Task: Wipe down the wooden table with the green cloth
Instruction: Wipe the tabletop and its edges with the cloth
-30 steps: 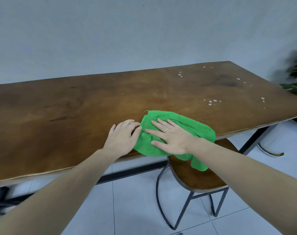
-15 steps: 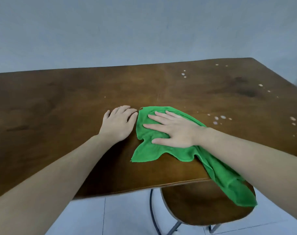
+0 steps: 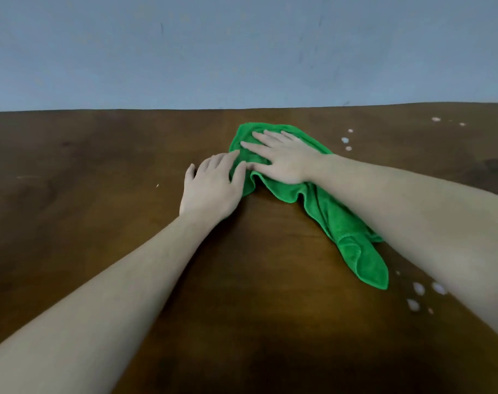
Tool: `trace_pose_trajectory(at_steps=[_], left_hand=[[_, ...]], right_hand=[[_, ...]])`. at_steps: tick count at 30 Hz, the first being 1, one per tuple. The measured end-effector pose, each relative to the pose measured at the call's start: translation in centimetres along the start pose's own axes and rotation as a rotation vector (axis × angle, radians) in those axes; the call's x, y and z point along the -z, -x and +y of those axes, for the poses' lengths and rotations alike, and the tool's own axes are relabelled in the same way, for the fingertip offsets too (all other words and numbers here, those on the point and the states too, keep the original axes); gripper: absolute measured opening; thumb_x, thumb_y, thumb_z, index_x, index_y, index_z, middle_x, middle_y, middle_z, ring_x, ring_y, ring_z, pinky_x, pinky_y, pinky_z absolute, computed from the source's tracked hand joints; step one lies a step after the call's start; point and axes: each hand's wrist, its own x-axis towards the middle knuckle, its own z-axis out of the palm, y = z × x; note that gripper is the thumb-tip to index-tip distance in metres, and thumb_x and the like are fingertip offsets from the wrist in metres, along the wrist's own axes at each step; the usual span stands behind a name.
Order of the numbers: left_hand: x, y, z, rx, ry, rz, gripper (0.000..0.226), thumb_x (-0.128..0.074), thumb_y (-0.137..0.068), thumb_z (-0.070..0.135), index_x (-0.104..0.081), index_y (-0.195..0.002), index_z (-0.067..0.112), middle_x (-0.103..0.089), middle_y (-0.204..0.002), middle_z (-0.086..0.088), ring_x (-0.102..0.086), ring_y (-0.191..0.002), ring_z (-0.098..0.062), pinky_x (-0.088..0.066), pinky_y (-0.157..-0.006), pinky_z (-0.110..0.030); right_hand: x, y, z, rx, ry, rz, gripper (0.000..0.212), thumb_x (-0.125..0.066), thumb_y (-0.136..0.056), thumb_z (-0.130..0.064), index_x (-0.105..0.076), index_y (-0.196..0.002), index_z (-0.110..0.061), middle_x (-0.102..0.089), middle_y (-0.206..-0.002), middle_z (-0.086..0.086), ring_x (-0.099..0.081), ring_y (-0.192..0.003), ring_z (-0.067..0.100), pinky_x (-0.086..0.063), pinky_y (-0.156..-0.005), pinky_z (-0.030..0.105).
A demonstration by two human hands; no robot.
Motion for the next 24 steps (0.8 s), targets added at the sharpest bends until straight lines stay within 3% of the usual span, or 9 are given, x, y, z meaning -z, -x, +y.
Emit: trace_pose_trajectory(at_steps=[8, 15, 20, 24], left_hand=[[0.2, 0.1, 0.2, -0.015, -0.180, -0.090, 0.057, -0.016, -0.096, 0.064, -0.032, -0.148, 0.045, -0.026, -0.160, 0.011, -0.014, -0.149, -0.011, -0.007, -0.122, -0.048], [0.5, 0.2, 0.4, 0.001, -0.203, -0.093, 0.054, -0.020, -0.097, 0.065, -0.031, -0.147, 0.048, -0.025, -0.160, 0.012, -0.014, -0.149, -0.011, -0.006, -0.122, -0.046], [0.5, 0.1, 0.7, 0.013, -0.207, -0.097, 0.054, -0.023, -0.097, 0.064, -0.033, -0.147, 0.047, -0.026, -0.160, 0.012, -0.016, -0.149, -0.012, -0.008, -0.122, -0.047], [0.6, 0.2, 0.9, 0.014, -0.192, -0.087, 0.053, -0.025, -0.097, 0.063, -0.036, -0.146, 0.046, -0.029, -0.159, 0.011, -0.018, -0.148, -0.013, -0.008, -0.122, -0.048]], right_hand=[[1.5, -7.4, 6.1, -0.020, -0.048, 0.006, 0.069, -0.019, -0.092, -0.080, -0.018, -0.155, -0.052, -0.009, -0.169, -0.010, -0.007, -0.156, 0.017, -0.003, -0.126, 0.044], [1.5, -5.9, 11.4, -0.180, -0.036, -0.008, 0.069, -0.013, -0.094, -0.077, -0.013, -0.157, -0.049, -0.009, -0.169, -0.013, -0.008, -0.155, 0.017, -0.006, -0.126, 0.045], [0.8, -3.6, 10.0, -0.296, 0.010, -0.001, 0.075, -0.008, -0.094, -0.076, -0.003, -0.160, -0.040, 0.002, -0.170, -0.002, 0.001, -0.156, 0.022, 0.000, -0.125, 0.049], [0.5, -0.9, 6.3, -0.181, 0.018, -0.013, 0.077, -0.009, -0.093, -0.077, -0.002, -0.160, -0.040, 0.004, -0.170, 0.001, 0.004, -0.156, 0.025, 0.002, -0.124, 0.053]])
